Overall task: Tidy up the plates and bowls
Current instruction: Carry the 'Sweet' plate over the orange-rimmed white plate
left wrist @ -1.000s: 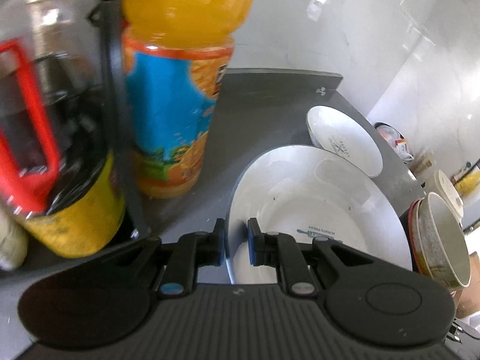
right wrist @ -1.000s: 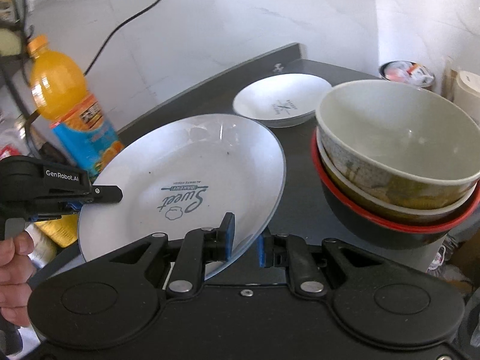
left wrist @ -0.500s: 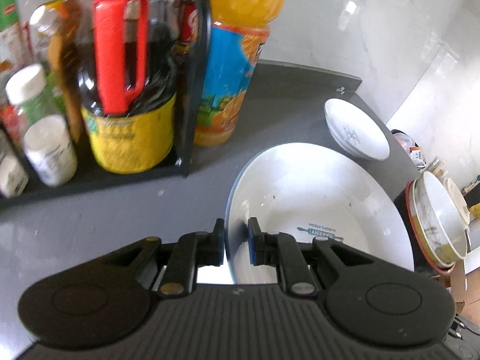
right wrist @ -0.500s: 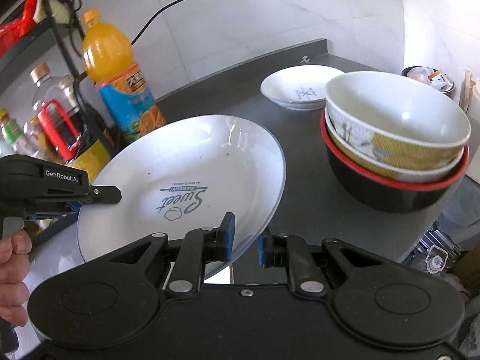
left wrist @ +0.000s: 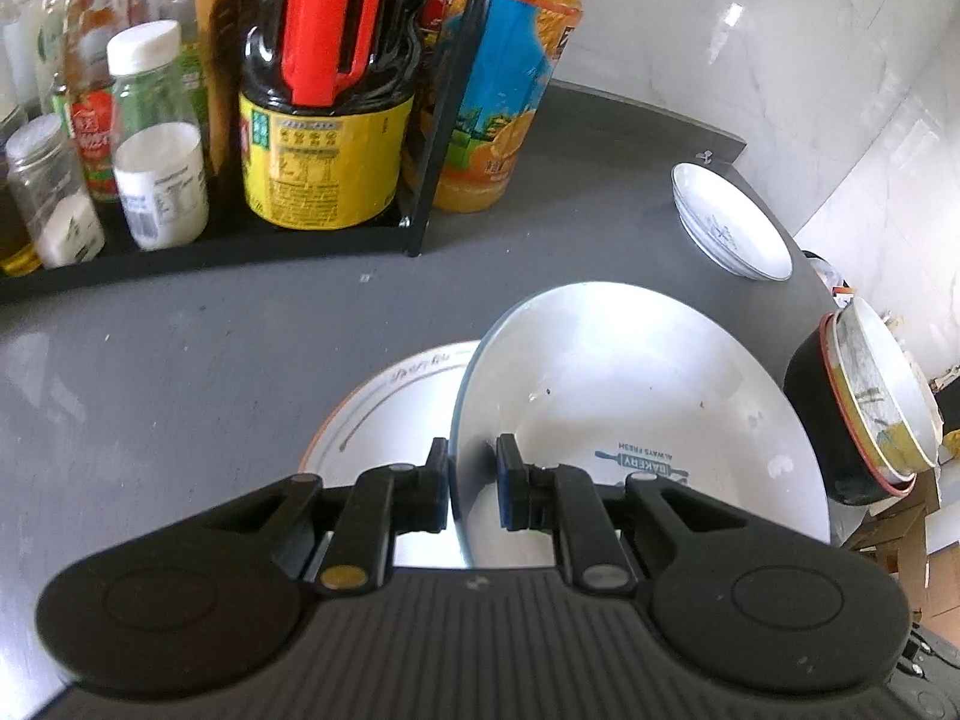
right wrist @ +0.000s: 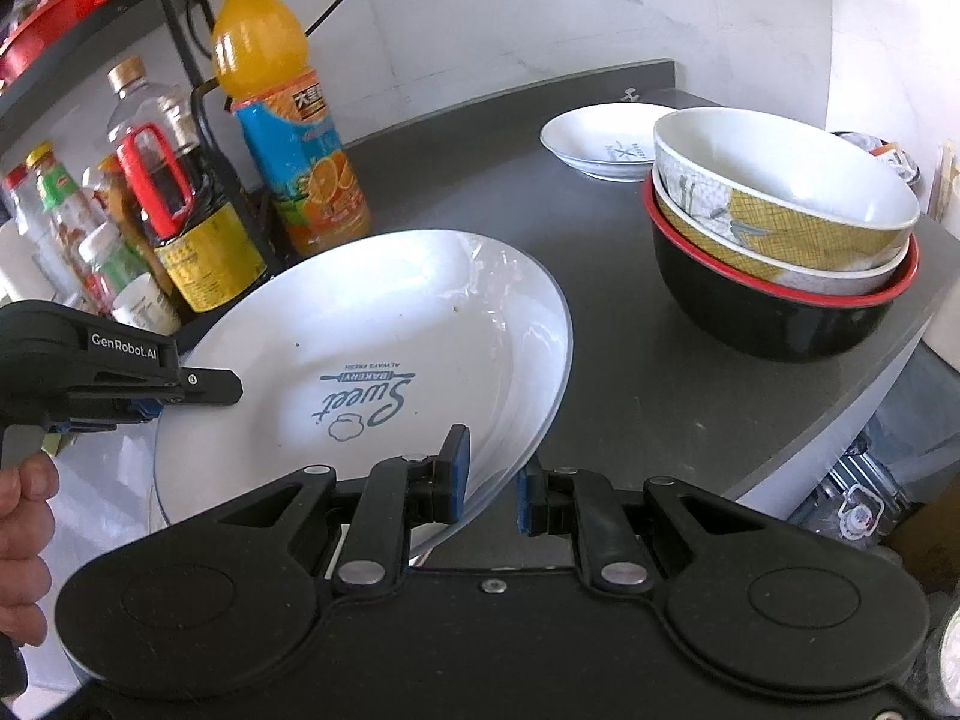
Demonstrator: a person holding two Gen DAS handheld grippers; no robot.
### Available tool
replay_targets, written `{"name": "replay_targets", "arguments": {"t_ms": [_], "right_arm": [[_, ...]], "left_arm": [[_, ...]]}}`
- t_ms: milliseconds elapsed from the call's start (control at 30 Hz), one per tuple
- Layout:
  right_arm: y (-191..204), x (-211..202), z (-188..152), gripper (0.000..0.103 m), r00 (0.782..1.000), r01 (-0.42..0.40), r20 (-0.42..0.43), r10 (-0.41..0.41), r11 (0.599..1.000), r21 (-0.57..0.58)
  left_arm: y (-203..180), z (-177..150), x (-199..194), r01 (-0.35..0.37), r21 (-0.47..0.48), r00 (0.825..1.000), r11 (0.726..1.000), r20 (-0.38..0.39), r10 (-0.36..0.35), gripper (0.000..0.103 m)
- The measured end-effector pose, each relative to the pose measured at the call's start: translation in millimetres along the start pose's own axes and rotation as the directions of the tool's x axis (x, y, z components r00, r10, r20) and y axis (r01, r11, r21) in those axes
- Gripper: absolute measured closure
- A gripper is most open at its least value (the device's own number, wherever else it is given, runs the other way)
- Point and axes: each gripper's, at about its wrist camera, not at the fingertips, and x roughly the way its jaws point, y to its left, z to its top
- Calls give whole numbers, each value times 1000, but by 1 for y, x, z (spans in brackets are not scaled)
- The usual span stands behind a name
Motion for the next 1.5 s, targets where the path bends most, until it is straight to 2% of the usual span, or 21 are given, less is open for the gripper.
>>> {"name": "replay_targets", "arguments": {"t_ms": [367, 833, 1067, 1367, 1500], "right_arm": [[4, -8, -9, 88, 1000, 4, 1, -4, 998, -64], [15, -6, -8, 87, 999, -16, -46, 10, 994, -113], [20, 3, -2, 87, 995, -31, -98, 20, 994, -108], [26, 9, -3, 87, 991, -43, -128, 28, 992, -117], [20, 8, -1, 85, 986, -67, -157, 53, 994, -84]], "left_arm": [[4, -20, -6, -12, -14, 1000, 1000, -15, 11, 88], [14, -27, -9, -49, -72, 998, 996, -42, 46, 86], [22, -27, -6, -79, -80, 995, 994, -65, 74, 86], [32, -29, -5, -81, -88, 994, 993, -74, 75, 86], [31, -29, -5, -77, -82, 995, 994, -75, 71, 86]]}}
